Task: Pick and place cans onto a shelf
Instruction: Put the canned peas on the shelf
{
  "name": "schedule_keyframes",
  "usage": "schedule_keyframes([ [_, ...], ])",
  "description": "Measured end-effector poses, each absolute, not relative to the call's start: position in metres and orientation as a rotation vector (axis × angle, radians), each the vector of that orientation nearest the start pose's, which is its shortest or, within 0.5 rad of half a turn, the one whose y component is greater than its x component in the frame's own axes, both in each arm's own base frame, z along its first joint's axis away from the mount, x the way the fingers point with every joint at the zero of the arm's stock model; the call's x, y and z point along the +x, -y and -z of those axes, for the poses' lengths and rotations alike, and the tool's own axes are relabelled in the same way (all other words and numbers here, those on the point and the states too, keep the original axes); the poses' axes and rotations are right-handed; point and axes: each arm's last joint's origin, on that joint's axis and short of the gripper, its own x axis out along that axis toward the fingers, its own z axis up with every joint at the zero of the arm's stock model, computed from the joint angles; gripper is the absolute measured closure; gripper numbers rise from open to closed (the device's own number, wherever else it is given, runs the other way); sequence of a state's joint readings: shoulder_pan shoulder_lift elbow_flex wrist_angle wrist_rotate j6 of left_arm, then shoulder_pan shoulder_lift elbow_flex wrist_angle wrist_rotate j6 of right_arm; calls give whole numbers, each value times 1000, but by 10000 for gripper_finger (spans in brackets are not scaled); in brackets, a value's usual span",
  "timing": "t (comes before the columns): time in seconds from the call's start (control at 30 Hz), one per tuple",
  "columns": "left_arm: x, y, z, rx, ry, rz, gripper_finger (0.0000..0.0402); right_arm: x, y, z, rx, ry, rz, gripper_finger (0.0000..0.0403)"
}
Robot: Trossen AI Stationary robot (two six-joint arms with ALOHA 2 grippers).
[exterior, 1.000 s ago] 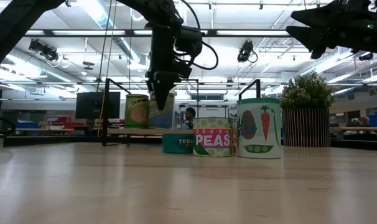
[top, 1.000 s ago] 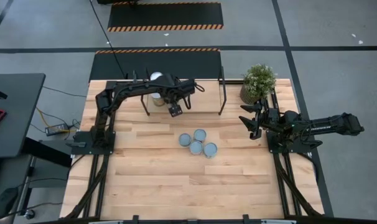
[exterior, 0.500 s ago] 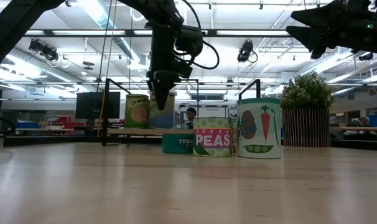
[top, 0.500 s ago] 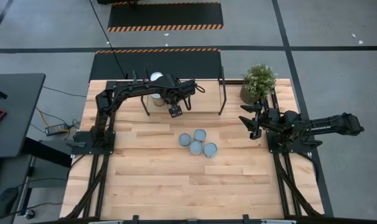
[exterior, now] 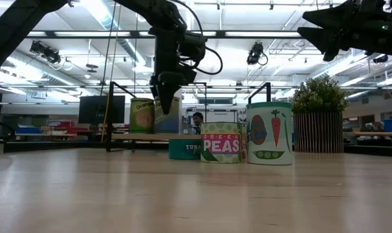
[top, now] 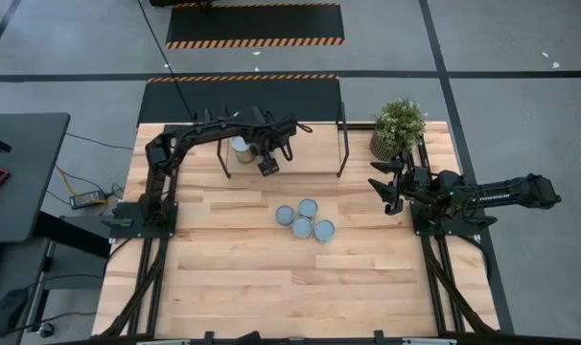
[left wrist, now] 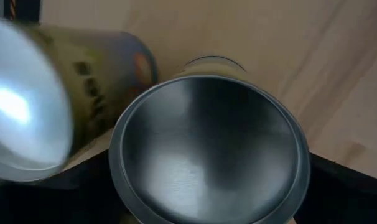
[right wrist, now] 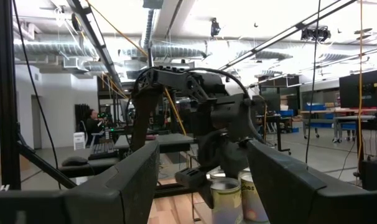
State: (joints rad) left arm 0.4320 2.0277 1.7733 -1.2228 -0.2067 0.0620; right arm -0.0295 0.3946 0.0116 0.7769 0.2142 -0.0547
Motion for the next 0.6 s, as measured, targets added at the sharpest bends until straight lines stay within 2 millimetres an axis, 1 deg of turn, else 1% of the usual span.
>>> schedule_keyframes([
  [0.13,357,-175,-241,-141,-1500,-460,47,114,10,-206,-17,386,251,153],
  [0.43,357,-175,-241,-140,-1500,-447,47,114,10,-206,-18,386,251,153],
  [0.53,355,-176,-245,-141,-1493,-439,47,114,10,-206,-18,386,251,153],
  [0.6,355,-178,-250,-173,-1475,-445,47,114,9,-206,-18,386,251,153],
])
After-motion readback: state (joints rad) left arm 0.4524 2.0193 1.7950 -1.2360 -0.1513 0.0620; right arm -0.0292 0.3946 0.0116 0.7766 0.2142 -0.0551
